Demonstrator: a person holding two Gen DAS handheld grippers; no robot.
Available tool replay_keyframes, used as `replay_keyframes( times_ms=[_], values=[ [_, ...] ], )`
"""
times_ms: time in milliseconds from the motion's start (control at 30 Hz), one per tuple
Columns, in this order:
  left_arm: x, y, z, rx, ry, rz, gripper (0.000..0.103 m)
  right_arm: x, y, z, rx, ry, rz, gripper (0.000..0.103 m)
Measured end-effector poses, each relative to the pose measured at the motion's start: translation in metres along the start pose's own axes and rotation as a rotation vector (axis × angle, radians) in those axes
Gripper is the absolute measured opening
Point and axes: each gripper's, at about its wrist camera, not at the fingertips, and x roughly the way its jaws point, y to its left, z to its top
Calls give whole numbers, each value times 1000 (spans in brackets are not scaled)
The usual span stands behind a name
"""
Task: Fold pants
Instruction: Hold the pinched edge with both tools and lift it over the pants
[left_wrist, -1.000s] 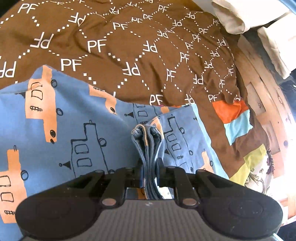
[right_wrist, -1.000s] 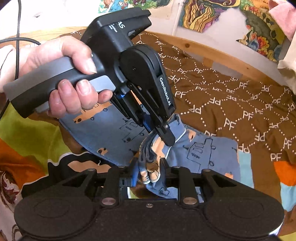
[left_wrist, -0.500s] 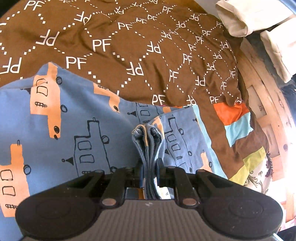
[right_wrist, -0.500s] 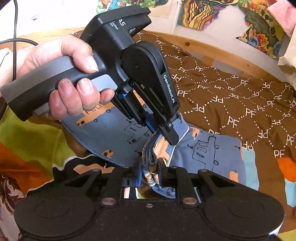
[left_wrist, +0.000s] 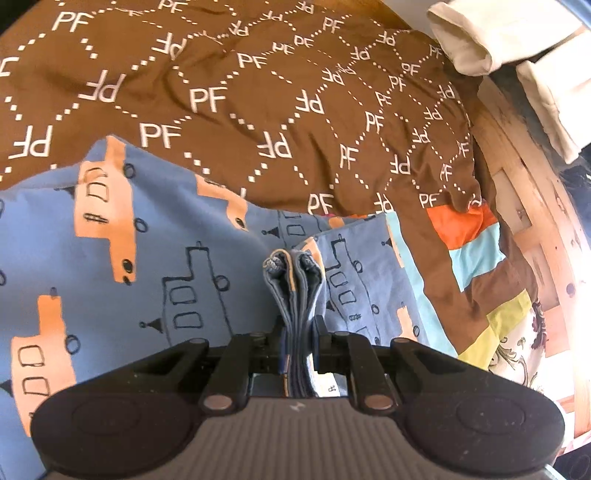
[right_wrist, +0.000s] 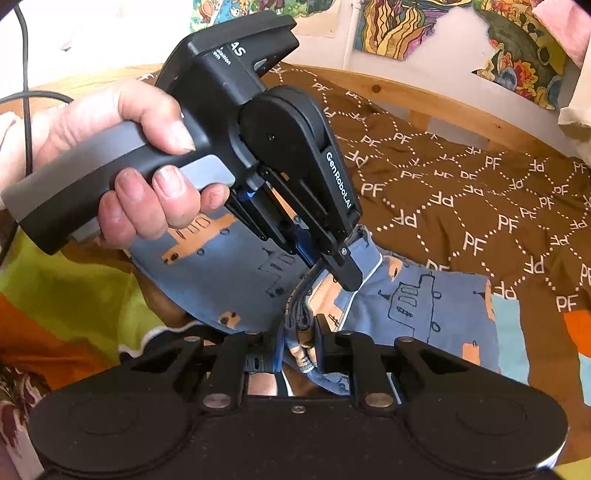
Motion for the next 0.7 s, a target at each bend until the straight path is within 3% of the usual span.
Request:
replay_keyframes(
  times_ms=[300, 700],
  values=[
    [-24, 20, 1, -42, -23, 29, 14, 7, 10, 14, -6, -36, 92, 17],
    [-52, 53, -5, -91, -49, 143, 14, 34, 39, 34, -48, -54, 239, 17]
  ],
)
